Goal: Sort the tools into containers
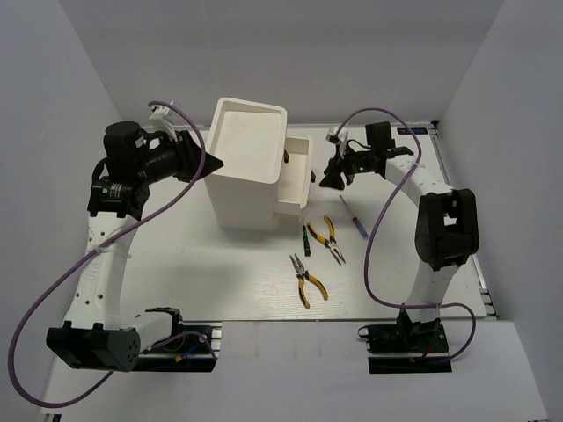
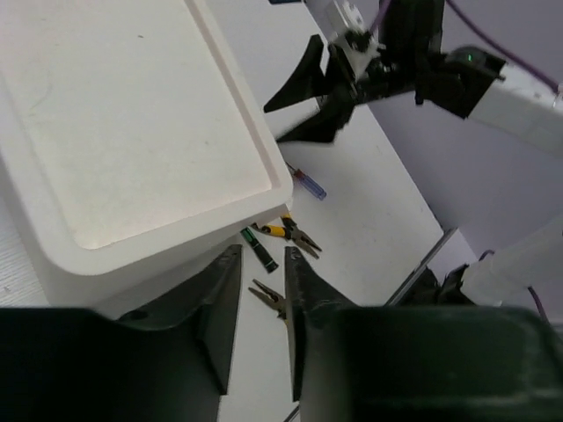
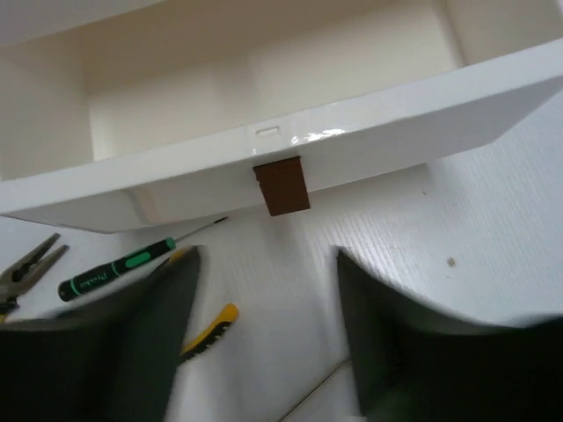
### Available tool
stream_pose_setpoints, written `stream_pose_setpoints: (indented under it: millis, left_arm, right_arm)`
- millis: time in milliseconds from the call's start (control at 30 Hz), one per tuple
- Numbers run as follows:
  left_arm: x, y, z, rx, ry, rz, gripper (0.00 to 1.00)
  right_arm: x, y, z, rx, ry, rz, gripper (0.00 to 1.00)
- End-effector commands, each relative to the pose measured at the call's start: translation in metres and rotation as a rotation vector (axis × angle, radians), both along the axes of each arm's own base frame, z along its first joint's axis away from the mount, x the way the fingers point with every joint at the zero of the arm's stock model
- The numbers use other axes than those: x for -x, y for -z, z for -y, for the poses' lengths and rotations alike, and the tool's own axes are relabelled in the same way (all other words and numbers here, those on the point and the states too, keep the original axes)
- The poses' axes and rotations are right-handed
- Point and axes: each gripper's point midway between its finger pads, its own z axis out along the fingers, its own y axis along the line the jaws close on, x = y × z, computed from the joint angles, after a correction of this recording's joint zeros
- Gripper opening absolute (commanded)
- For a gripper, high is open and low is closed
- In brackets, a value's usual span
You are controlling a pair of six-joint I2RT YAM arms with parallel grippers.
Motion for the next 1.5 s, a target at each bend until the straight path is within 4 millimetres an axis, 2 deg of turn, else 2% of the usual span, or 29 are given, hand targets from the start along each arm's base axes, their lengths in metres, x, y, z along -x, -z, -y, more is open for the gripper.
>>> stream_pose_setpoints:
  millis: [0, 33, 67, 100, 133, 167, 200, 233, 267, 300, 333, 367, 400, 433, 467, 500, 567, 633, 667, 700, 733, 800, 833, 867, 1000, 1067, 1100, 1233, 1467]
  left_arm:
    - [0.023, -0.01, 0.02, -0.038, 0.094, 0.014, 0.35]
    - [0.032, -0.002, 0.029, -0.053, 0.128, -0.018, 0.31]
    - [0.039, 0.003, 0.032, -0.069, 0.138, -0.024, 0.23]
    - [0.042, 0.016, 0.036, -0.079, 0.149, -0.061, 0.13]
    - [0.048, 0.02, 0.041, -0.081, 0.171, -0.068, 0.09]
    - [0.056, 0.028, 0.052, -0.092, 0.21, -0.085, 0.06]
    - [0.061, 0.043, 0.057, -0.112, 0.22, -0.123, 0.0]
    - [0.061, 0.049, 0.064, -0.126, 0.236, -0.137, 0.0]
    - [0.074, 0.059, 0.08, -0.148, 0.292, -0.161, 0.0]
    - [0.074, 0.064, 0.085, -0.179, 0.287, -0.169, 0.0]
    - [0.074, 0.075, 0.095, -0.208, 0.307, -0.203, 0.0]
    - [0.089, 0.085, 0.112, -0.243, 0.367, -0.224, 0.0]
    - [0.088, 0.088, 0.119, -0.279, 0.347, -0.225, 0.0]
    - [0.092, 0.099, 0.126, -0.32, 0.355, -0.242, 0.09]
    - [0.092, 0.111, 0.136, -0.351, 0.358, -0.273, 0.18]
    - [0.1, 0.122, 0.144, -0.401, 0.33, -0.295, 0.27]
    - [0.105, 0.15, 0.145, -0.45, 0.286, -0.341, 0.48]
    - [0.112, 0.152, 0.153, -0.411, 0.25, -0.344, 0.57]
    - [0.114, 0.154, 0.154, -0.405, 0.24, -0.345, 0.65]
    - [0.115, 0.167, 0.15, -0.433, 0.206, -0.362, 0.65]
    - [0.122, 0.17, 0.154, -0.429, 0.209, -0.374, 0.65]
    - [0.128, 0.193, 0.156, -0.48, 0.202, -0.414, 0.67]
    - [0.134, 0.198, 0.164, -0.483, 0.21, -0.425, 0.67]
    - [0.135, 0.213, 0.168, -0.521, 0.202, -0.453, 0.67]
    - [0.147, 0.257, 0.177, -0.592, 0.12, -0.56, 0.67]
    - [0.156, 0.269, 0.188, -0.584, 0.132, -0.569, 0.67]
    - [0.16, 0.281, 0.189, -0.601, 0.132, -0.585, 0.67]
    - [0.161, 0.307, 0.188, -0.655, 0.074, -0.603, 0.65]
    - [0.157, 0.322, 0.202, -0.702, 0.049, -0.57, 0.61]
  right_arm:
    - [0.001, -0.041, 0.013, 0.035, 0.065, 0.001, 0.01]
    - [0.011, -0.046, 0.02, 0.054, 0.088, -0.014, 0.0]
    - [0.014, -0.025, 0.033, 0.118, 0.15, -0.036, 0.0]
    - [0.018, -0.033, 0.042, 0.145, 0.183, 0.017, 0.0]
    - [0.01, -0.05, 0.05, 0.149, 0.235, 0.13, 0.0]
    - [0.025, -0.013, 0.057, 0.153, 0.335, 0.005, 0.11]
    - [0.023, -0.01, 0.071, 0.192, 0.431, -0.003, 0.4]
    - [0.032, -0.006, 0.067, 0.181, 0.403, -0.07, 0.68]
    - [0.049, -0.009, 0.067, 0.226, 0.325, -0.146, 0.68]
    - [0.079, 0.011, 0.068, 0.278, 0.284, -0.346, 0.6]
    - [0.077, 0.005, 0.06, 0.266, 0.248, -0.392, 0.15]
    - [0.088, 0.005, 0.061, 0.287, 0.262, -0.472, 0.01]
    - [0.094, 0.015, 0.06, 0.301, 0.278, -0.502, 0.0]
    - [0.093, 0.017, 0.067, 0.333, 0.342, -0.48, 0.0]
    - [0.086, 0.013, 0.063, 0.322, 0.352, -0.4, 0.03]
    - [0.091, 0.033, 0.066, 0.352, 0.366, -0.391, 0.14]
    - [0.098, 0.042, 0.054, 0.383, 0.349, -0.381, 0.26]
    - [0.103, 0.048, 0.045, 0.401, 0.366, -0.435, 0.34]
    - [0.103, 0.056, 0.044, 0.422, 0.372, -0.465, 0.38]
    - [0.103, 0.058, 0.042, 0.418, 0.403, -0.497, 0.47]
    - [0.105, 0.061, 0.041, 0.426, 0.406, -0.507, 0.5]
    - [0.104, 0.059, 0.04, 0.41, 0.421, -0.503, 0.58]
    - [0.104, 0.062, 0.04, 0.41, 0.425, -0.496, 0.59]
    - [0.104, 0.062, 0.04, 0.41, 0.43, -0.497, 0.59]
    - [0.097, 0.053, 0.044, 0.392, 0.47, -0.483, 0.59]
    - [0.092, 0.05, 0.046, 0.376, 0.5, -0.478, 0.59]
    - [0.093, 0.045, 0.046, 0.365, 0.503, -0.472, 0.59]
    - [0.093, 0.037, 0.049, 0.324, 0.542, -0.484, 0.59]
    - [0.096, 0.029, 0.056, 0.288, 0.563, -0.489, 0.59]
